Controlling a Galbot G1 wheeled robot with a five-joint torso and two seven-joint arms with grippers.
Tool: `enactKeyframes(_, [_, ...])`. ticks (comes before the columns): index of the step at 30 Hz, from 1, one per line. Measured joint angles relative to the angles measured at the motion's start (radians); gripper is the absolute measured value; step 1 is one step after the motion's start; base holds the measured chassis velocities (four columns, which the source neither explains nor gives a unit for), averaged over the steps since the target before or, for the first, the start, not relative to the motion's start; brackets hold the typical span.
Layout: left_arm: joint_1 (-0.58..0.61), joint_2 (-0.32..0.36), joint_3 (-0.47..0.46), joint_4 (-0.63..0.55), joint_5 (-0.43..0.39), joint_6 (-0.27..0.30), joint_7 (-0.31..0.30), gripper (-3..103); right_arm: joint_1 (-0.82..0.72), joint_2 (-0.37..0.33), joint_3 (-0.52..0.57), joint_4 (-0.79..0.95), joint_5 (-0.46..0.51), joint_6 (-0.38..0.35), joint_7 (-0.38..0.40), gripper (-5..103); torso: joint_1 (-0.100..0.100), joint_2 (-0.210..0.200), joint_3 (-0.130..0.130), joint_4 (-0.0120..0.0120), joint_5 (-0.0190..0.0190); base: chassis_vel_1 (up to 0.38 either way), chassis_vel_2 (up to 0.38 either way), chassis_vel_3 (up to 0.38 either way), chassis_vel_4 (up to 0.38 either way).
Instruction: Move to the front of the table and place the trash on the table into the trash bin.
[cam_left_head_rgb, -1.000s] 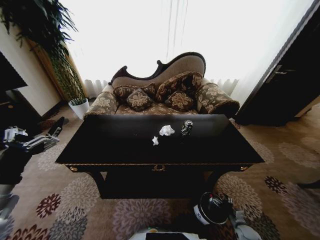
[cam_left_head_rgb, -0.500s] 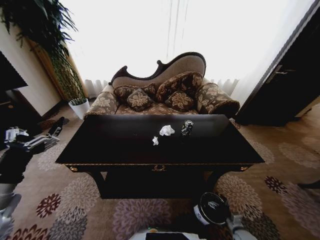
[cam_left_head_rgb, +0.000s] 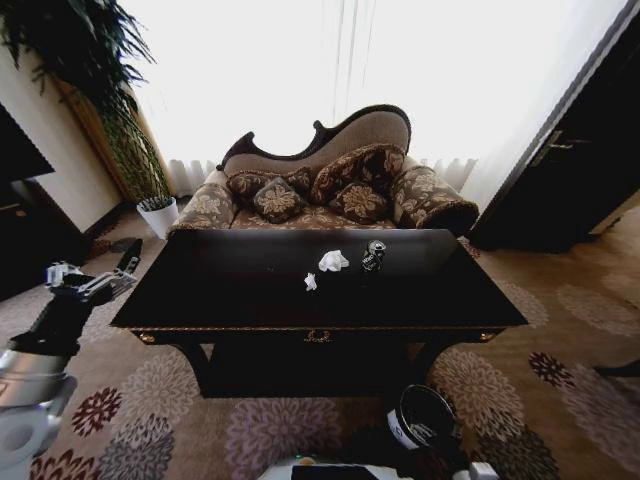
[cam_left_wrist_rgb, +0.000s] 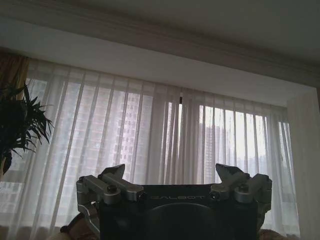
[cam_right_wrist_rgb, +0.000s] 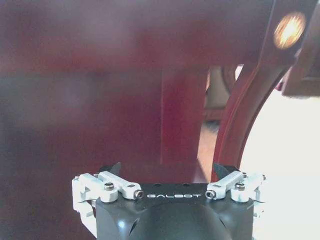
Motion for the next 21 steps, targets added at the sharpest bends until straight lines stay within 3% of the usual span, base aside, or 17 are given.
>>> enactKeyframes(10, [-0.009, 0.040, -0.005, 0.053, 0.017, 0.004, -0.031, 100, -0.110, 0.072, 0.125, 0.294, 0.007, 0.018, 0.049, 100, 0.000, 0.000, 0.000, 0.0000, 0.0001, 0.000, 0.000, 0.000, 0.000])
enactKeyframes(21, [0.012, 0.043, -0.017, 0.033, 0.016, 0.009, -0.034, 100, -0.097, 0.055, 0.233, 0.502, 0.063, -0.022, 0.063, 100, 0.000, 0.000, 0.000, -0.0001, 0.0004, 0.000, 0.000, 0.000, 0.000])
